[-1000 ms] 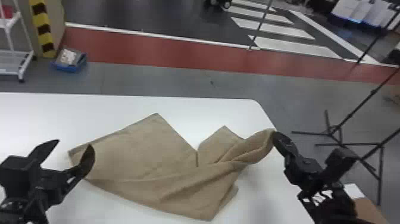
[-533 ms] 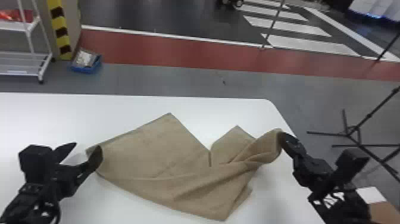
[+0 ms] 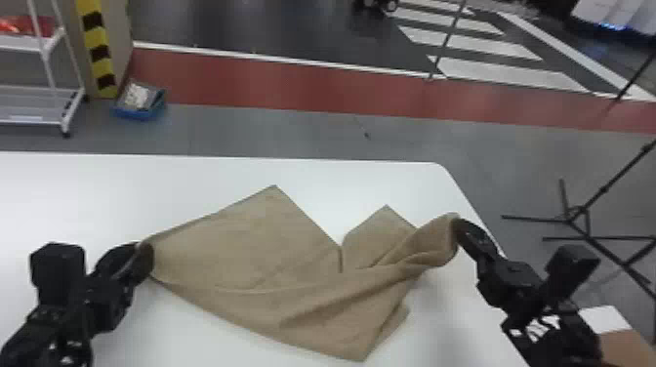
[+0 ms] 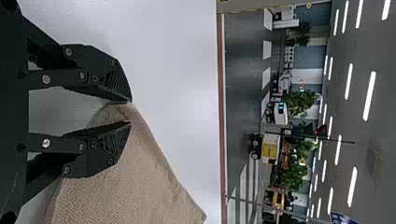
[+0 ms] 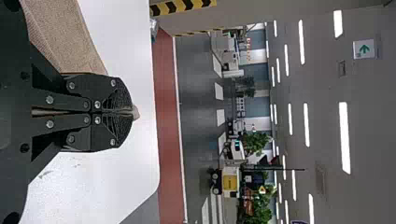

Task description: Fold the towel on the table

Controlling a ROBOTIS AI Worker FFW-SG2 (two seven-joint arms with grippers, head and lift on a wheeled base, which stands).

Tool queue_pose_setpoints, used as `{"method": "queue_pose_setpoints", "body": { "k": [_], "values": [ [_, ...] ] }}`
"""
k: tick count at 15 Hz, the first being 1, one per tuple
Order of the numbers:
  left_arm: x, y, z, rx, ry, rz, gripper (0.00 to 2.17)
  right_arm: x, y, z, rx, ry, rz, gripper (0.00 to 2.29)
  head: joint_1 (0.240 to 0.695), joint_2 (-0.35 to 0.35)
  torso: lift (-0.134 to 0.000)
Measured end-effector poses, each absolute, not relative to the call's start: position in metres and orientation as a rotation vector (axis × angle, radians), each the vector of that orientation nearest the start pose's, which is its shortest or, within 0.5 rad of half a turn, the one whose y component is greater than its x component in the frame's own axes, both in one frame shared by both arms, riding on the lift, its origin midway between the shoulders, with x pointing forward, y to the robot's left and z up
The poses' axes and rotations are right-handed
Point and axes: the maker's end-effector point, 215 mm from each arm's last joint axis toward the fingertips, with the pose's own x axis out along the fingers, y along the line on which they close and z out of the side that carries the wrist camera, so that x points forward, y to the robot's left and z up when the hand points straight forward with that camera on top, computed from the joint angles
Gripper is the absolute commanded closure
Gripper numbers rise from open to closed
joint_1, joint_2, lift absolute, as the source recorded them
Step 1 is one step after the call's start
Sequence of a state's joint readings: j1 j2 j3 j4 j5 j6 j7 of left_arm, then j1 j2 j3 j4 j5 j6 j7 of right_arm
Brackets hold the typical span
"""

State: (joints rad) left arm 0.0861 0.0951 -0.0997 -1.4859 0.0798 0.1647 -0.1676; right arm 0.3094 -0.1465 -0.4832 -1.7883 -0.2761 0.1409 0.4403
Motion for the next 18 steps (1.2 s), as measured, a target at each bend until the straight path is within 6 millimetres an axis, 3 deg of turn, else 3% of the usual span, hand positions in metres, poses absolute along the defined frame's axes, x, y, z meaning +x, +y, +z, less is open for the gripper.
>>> {"method": "queue_pose_setpoints", "body": {
  "k": [3,6,9,11,14,16,18],
  "values": [
    [0.528,0.178,-0.477,-0.009,0.321,-0.240,1.63,0.465,-0.439,-0.370,0.068,0.127,0.010,1.57,0.695,-0.286,-0.109],
    [0.525,0.208,-0.438,-0.006,0.248,-0.140,1.63,0.473,-0.439,-0.365,0.037,0.131,0.017,1.57,0.695,-0.257,-0.109],
    [0.526,0.262,-0.367,-0.023,0.120,0.011,1.63,0.508,-0.435,-0.336,0.026,0.120,0.040,1.57,0.695,-0.205,-0.109],
    [0.533,0.280,-0.331,-0.047,0.060,0.042,1.63,0.541,-0.417,-0.319,0.070,0.114,0.070,1.57,0.695,-0.145,-0.109],
    [0.553,0.287,-0.303,-0.063,0.035,0.067,1.63,0.571,-0.397,-0.299,0.089,0.105,0.089,1.57,0.672,-0.109,-0.109],
    [0.556,0.296,-0.284,-0.068,0.008,0.101,1.63,0.579,-0.403,-0.288,0.082,0.102,0.078,1.57,0.642,-0.103,-0.109],
    [0.545,0.316,-0.267,-0.057,-0.015,0.160,1.62,0.576,-0.417,-0.284,0.087,0.103,0.064,1.57,0.633,-0.100,-0.109]
  ]
}}
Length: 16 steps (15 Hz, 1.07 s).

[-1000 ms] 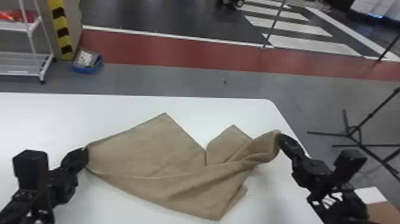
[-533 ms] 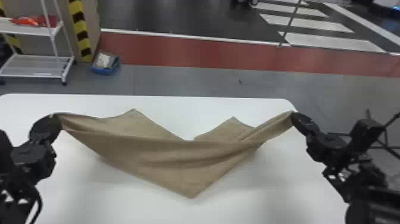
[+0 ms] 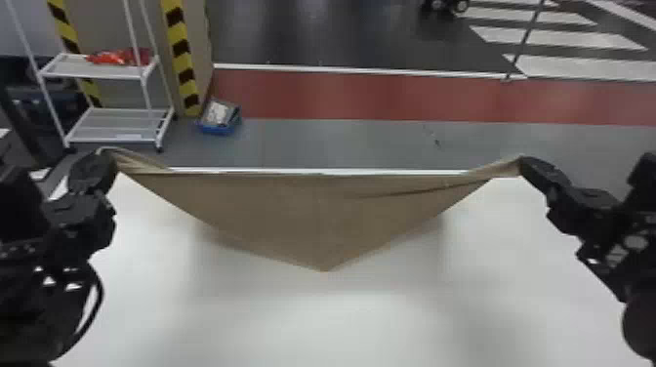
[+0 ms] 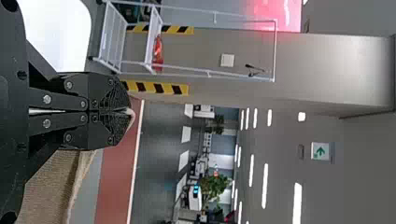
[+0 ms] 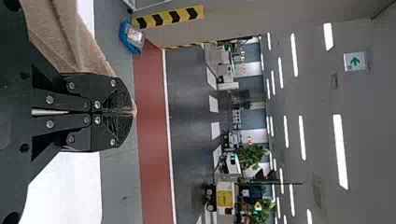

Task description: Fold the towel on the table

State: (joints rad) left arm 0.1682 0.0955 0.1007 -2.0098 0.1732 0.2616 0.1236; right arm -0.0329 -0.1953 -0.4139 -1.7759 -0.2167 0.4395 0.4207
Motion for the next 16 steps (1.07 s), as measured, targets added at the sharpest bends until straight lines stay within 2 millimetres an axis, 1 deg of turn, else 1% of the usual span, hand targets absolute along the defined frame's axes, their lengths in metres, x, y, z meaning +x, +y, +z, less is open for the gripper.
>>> {"method": "queue_pose_setpoints", "body": {
  "k": [1,2,3,4,5,6,7,8,9,10,11,12,13,14,15,16],
  "values": [
    [0.535,0.325,-0.260,-0.041,-0.015,0.179,1.62,0.573,-0.419,-0.286,0.086,0.111,0.069,1.57,0.634,-0.097,-0.109],
    [0.528,0.331,-0.253,-0.022,-0.017,0.191,1.62,0.571,-0.420,-0.292,0.073,0.131,0.075,1.57,0.638,-0.092,-0.109],
    [0.526,0.333,-0.247,-0.004,-0.023,0.197,1.62,0.570,-0.419,-0.301,0.062,0.159,0.082,1.57,0.644,-0.087,-0.109],
    [0.528,0.334,-0.241,0.006,-0.031,0.199,1.62,0.571,-0.416,-0.307,0.056,0.178,0.090,1.57,0.644,-0.083,-0.109],
    [0.534,0.336,-0.231,0.010,-0.047,0.201,1.62,0.575,-0.408,-0.309,0.052,0.194,0.108,1.57,0.640,-0.078,-0.109],
    [0.542,0.337,-0.225,0.009,-0.057,0.203,1.62,0.582,-0.400,-0.306,0.047,0.201,0.128,1.57,0.630,-0.069,-0.109],
    [0.555,0.340,-0.221,0.001,-0.064,0.207,1.62,0.596,-0.390,-0.299,0.041,0.203,0.148,1.57,0.602,-0.048,-0.109],
    [0.571,0.343,-0.221,-0.009,-0.063,0.211,1.62,0.611,-0.383,-0.293,0.039,0.201,0.161,1.57,0.588,-0.039,-0.109],
    [0.591,0.347,-0.221,-0.020,-0.058,0.216,1.62,0.630,-0.378,-0.282,0.037,0.190,0.171,1.57,0.569,-0.030,-0.109],
    [0.608,0.350,-0.220,-0.030,-0.054,0.220,1.62,0.645,-0.375,-0.267,0.034,0.166,0.178,1.57,0.553,-0.024,-0.109],
    [0.621,0.352,-0.216,-0.038,-0.057,0.221,1.62,0.655,-0.372,-0.250,0.028,0.126,0.191,1.57,0.537,-0.021,-0.109],
    [0.629,0.355,-0.210,-0.048,-0.065,0.222,1.62,0.661,-0.371,-0.235,0.023,0.084,0.201,1.57,0.499,-0.014,-0.109],
    [0.633,0.358,-0.201,-0.065,-0.077,0.223,1.62,0.664,-0.372,-0.221,0.016,0.037,0.212,1.57,0.484,-0.012,-0.109],
    [0.633,0.361,-0.196,-0.082,-0.088,0.223,1.62,0.662,-0.375,-0.215,0.014,0.006,0.224,1.57,0.477,-0.012,-0.109],
    [0.626,0.363,-0.193,-0.091,-0.097,0.223,1.62,0.656,-0.382,-0.218,0.015,-0.004,0.226,1.57,0.476,-0.014,-0.109],
    [0.612,0.365,-0.195,-0.092,-0.100,0.226,1.62,0.644,-0.394,-0.228,0.009,-0.005,0.224,1.57,0.483,-0.018,-0.109]
  ]
}}
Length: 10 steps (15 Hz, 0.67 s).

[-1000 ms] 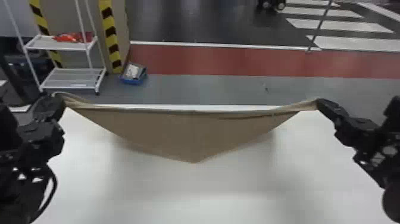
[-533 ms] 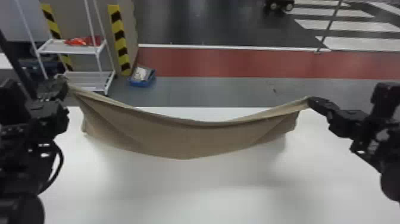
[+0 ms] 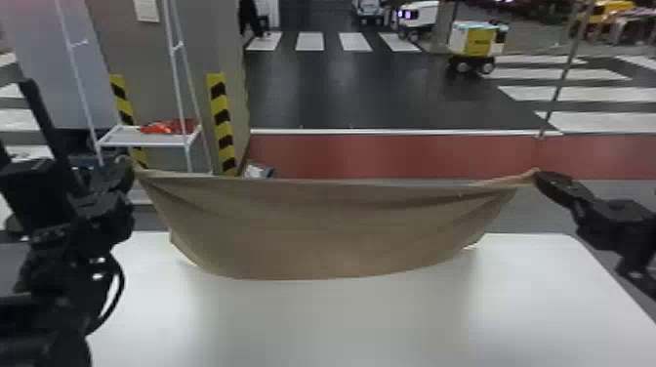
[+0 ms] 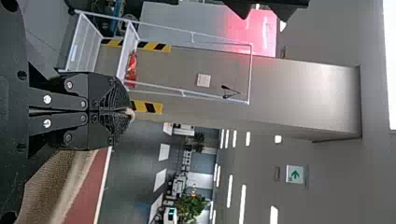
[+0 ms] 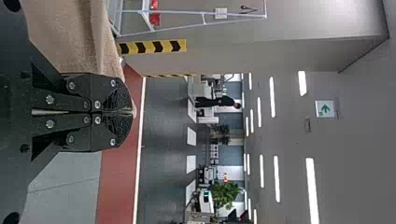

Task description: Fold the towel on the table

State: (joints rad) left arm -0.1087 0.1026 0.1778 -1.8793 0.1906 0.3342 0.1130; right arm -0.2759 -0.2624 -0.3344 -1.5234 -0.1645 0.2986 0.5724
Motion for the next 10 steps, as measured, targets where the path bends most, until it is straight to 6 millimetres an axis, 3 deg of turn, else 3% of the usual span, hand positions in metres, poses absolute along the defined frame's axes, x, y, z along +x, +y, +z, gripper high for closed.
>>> {"method": "queue_pose_setpoints", "body": {
  "k": [3,5,6,10],
  "values": [
    [0.557,0.365,-0.225,-0.046,-0.029,0.254,1.62,0.592,-0.421,-0.263,-0.080,0.039,0.242,1.57,0.570,-0.051,-0.109],
    [0.515,0.364,-0.278,0.001,0.107,0.294,1.62,0.549,-0.429,-0.303,-0.110,0.120,0.291,1.57,0.643,-0.059,-0.109],
    [0.498,0.360,-0.294,0.020,0.145,0.298,1.62,0.533,-0.432,-0.318,-0.100,0.146,0.305,1.57,0.695,-0.076,-0.109],
    [0.435,0.340,-0.343,0.112,0.305,0.319,1.61,0.470,-0.439,-0.355,-0.042,0.202,0.370,1.57,0.695,-0.113,-0.109]
  ]
}}
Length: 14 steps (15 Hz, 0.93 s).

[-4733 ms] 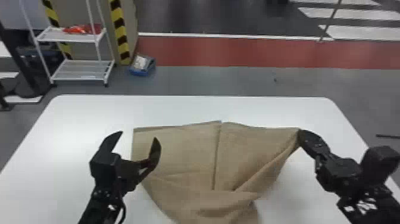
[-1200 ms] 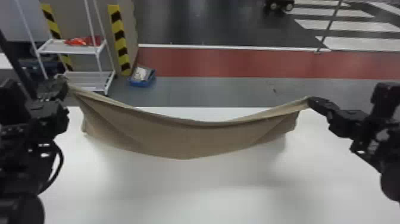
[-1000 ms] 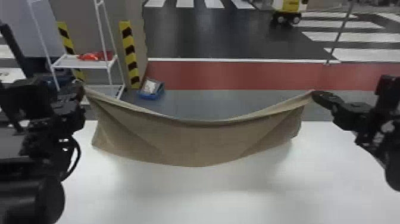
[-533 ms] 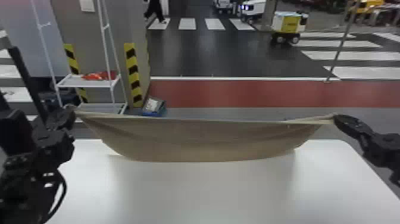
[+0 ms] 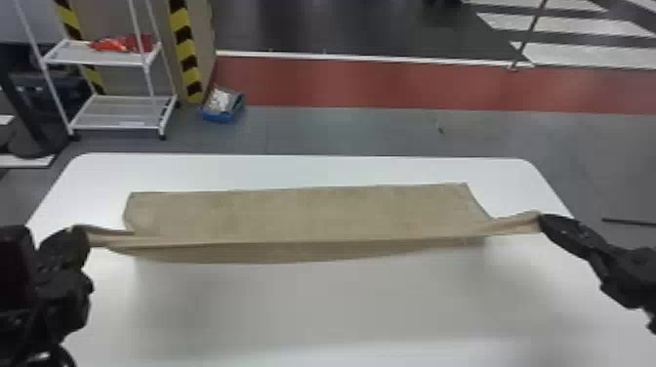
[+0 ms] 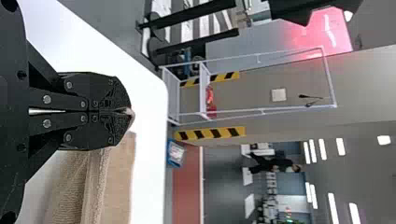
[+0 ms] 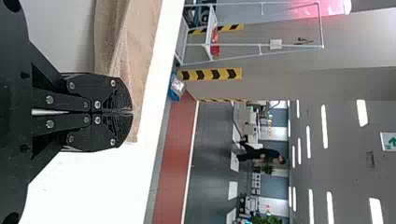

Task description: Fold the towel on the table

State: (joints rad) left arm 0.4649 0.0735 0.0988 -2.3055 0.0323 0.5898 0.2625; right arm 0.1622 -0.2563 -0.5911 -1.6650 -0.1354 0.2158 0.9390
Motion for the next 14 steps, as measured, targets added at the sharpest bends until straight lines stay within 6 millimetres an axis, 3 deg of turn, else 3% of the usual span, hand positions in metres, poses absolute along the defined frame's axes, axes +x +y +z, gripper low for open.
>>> {"method": "queue_pose_setpoints", "body": {
  "k": [3,5,8,13,14],
  "values": [
    [0.420,0.332,-0.356,0.128,0.385,0.311,1.61,0.456,-0.446,-0.352,-0.036,0.192,0.372,1.56,0.695,-0.144,-0.109],
    [0.433,0.332,-0.345,0.125,0.365,0.313,1.61,0.468,-0.437,-0.341,-0.043,0.165,0.384,1.56,0.695,-0.135,-0.109],
    [0.472,0.338,-0.340,0.131,0.346,0.329,1.61,0.514,-0.423,-0.328,-0.035,0.138,0.374,1.55,0.695,-0.105,-0.109],
    [0.551,0.342,-0.361,0.136,0.376,0.327,1.61,0.606,-0.425,-0.350,-0.059,0.212,0.290,1.55,0.695,-0.077,-0.109],
    [0.566,0.338,-0.365,0.143,0.379,0.321,1.61,0.615,-0.425,-0.354,-0.071,0.219,0.289,1.55,0.695,-0.079,-0.109]
  ]
}}
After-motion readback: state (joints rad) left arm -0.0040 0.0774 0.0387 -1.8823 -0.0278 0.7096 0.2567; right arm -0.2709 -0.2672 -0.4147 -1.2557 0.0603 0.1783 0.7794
